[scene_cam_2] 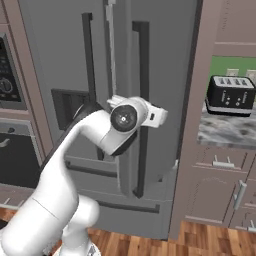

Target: Open the fridge, remove the banana, squash, and shrimp, and place them on any counter.

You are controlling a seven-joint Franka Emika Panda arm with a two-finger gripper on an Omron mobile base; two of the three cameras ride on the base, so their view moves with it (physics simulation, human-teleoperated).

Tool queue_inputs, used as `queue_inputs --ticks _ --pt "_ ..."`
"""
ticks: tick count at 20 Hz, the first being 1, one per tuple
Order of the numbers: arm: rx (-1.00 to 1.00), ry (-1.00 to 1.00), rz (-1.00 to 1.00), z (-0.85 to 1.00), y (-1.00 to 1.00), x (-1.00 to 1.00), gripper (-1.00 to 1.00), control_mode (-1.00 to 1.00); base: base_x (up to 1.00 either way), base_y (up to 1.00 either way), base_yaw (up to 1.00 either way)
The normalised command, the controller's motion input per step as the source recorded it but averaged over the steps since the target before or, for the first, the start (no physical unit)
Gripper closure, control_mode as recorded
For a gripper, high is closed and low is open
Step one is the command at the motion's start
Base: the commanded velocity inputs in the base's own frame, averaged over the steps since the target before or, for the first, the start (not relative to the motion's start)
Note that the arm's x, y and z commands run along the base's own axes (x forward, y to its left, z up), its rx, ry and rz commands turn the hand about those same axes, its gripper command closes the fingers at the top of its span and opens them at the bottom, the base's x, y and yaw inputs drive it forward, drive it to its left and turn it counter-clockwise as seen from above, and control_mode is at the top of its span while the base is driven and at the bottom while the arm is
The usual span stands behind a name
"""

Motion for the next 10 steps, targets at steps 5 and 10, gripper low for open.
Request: queue_inputs --ticks 5,10 --pt "0.0 0.08 0.03 -0.23 -0.8 -0.89 1.0 -1.0 0.0 0.0 0.0" --pt "0.01 0.02 0.12 -0.3 -0.36 -0.32 1.0 -1.0 0.0 0.0 0.0"
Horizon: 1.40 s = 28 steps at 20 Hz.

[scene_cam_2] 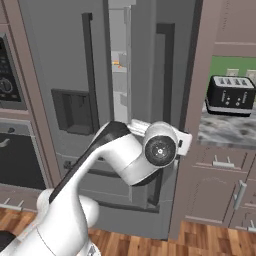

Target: Open the fridge, remove the banana, squash, and shrimp, and place them on any counter.

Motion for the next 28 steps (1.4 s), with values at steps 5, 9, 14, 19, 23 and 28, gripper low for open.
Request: queue_inputs --ticks 5,9,14,19,23,28 --pt "-0.01 0.0 0.08 -0.17 0.39 -0.1 -1.0 -1.0 0.0 0.0 0.0" --pt "-0.06 0.03 0.0 0.3 0.81 -0.36 -1.0 -1.0 0.0 0.0 0.0" --pt "-0.03 0.23 -0.26 0.38 0.66 -0.17 -1.0 -1.0 0.0 0.0 0.0" --pt "-0.06 0.18 -0.47 0.01 0.82 0.16 -1.0 -1.0 0.0 0.0 0.0" --pt "-0.12 0.1 -0.28 -0.01 0.94 0.23 -1.0 -1.0 0.0 0.0 0.0" --pt "-0.17 0.23 -0.07 -0.11 0.68 0.43 -1.0 -1.0 0.0 0.0 0.0"
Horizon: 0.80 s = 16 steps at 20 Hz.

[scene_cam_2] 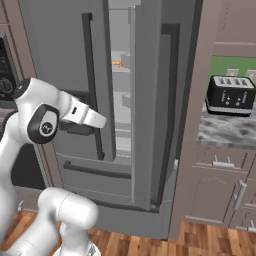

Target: Open the fridge, remove the banana, squash, and shrimp, and place them on any counter.

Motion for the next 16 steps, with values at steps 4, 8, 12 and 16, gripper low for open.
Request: queue_inputs --ticks 4,8,12,16 --pt "-0.14 0.06 0.04 -0.05 0.39 0.22 -1.0 -1.0 0.0 0.0 0.0" --pt "-0.09 0.0 0.0 0.0 0.0 0.32 -1.0 -1.0 0.0 0.0 0.0" --pt "-0.05 0.0 0.0 0.01 -0.23 0.18 -1.0 -1.0 0.0 0.0 0.0" --pt "-0.07 0.0 -0.02 0.0 -0.32 0.3 -1.0 -1.0 0.0 0.0 0.0"
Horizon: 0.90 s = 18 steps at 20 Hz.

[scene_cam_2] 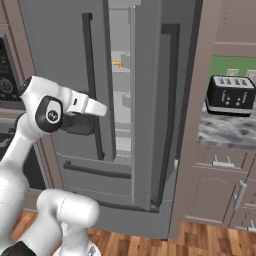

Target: Open the fridge, remove the banana, squash, and shrimp, and place them on any counter.

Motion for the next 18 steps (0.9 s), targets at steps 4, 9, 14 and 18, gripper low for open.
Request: queue_inputs --ticks 4,9,14,18 --pt "-0.1 0.0 -0.07 0.0 -0.19 0.67 -1.0 -1.0 0.0 0.0 0.0" --pt "-0.1 0.0 -0.13 0.0 -0.21 0.57 -1.0 -1.0 0.0 0.0 0.0" --pt "-0.07 0.0 -0.18 -0.01 -0.45 0.28 -1.0 -1.0 0.0 0.0 0.0" --pt "-0.01 0.0 -0.21 0.0 -0.8 -0.04 -1.0 -1.0 0.0 0.0 0.0"
